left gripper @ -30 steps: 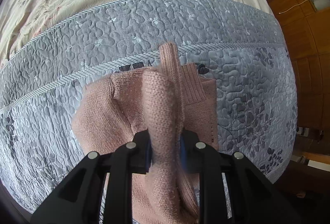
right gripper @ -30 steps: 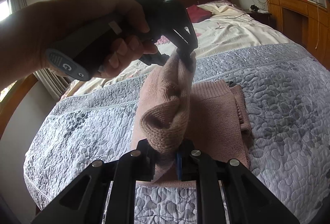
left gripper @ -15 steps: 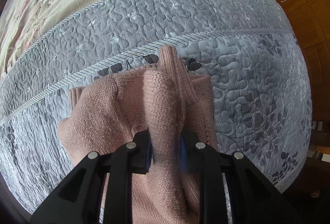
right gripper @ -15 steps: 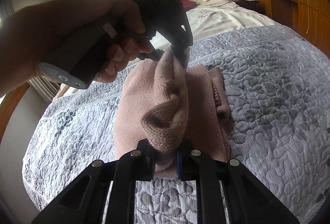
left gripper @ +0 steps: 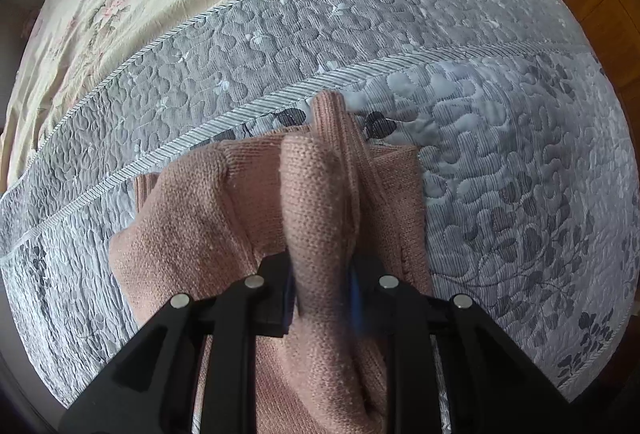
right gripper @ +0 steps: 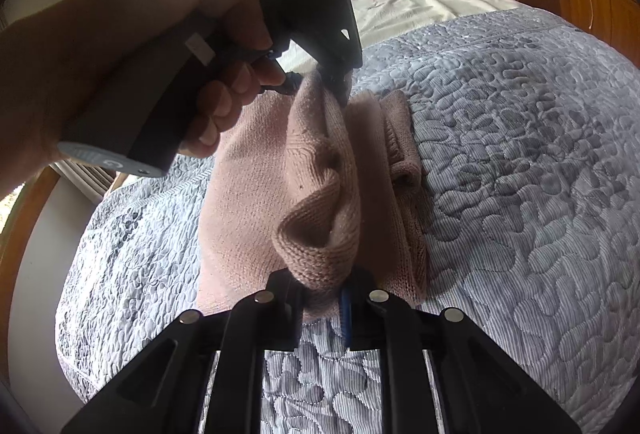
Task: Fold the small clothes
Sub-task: 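Lower the folded sweater onto the bed and open both grippers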
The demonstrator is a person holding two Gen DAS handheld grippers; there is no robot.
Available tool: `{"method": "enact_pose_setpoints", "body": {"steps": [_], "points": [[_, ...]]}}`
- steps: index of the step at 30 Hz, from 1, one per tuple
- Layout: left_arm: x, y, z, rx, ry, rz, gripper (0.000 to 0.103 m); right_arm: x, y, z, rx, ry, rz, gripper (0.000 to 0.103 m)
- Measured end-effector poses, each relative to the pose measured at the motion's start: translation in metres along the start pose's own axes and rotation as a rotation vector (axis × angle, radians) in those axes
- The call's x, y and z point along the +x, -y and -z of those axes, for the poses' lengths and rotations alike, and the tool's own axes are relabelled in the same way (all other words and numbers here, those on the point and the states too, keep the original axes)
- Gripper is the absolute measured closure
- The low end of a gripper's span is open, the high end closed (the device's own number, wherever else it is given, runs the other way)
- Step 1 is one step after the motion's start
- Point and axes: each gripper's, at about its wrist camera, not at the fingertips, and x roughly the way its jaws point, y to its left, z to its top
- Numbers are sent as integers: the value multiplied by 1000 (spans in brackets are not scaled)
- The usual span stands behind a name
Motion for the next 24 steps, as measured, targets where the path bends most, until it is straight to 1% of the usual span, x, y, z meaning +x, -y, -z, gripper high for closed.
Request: {"method": "enact_pose_setpoints", "body": {"steps": [3,7,11,14,16,17,18,19,20,21,23,24], "points": [[2,6,4,-17,24,-22,84,1,6,3,16,-14,-2,89],[9,15,5,12,28,-45,83,4,16,7,47,-45,-20,90],[12,19,4,19,27,-42,82,8,25,9,59,-64,-28,90],[12,20,4,14,40,-40,80,10,32,9,88,-81,-59,90],[11,20,5,14,56,-29,76,10,39,9,120,-102,-103,90],[8,19,5,10,71,-7,72,11,42,8,132,-114,-135,89],[4,17,6,1,92,31,68,11,46,7,140,-124,-168,88],[-2,14,6,-11,126,81,61,11,49,4,146,-136,-204,83],[-10,10,7,-20,165,141,57,11,53,2,153,-150,-237,78],[-18,7,7,-23,200,184,55,10,57,-1,164,-160,-266,75],[-37,0,10,-12,265,248,46,9,64,-8,189,-184,-334,54],[-46,-4,12,-1,288,269,45,10,66,-12,200,-205,-367,51]]}}
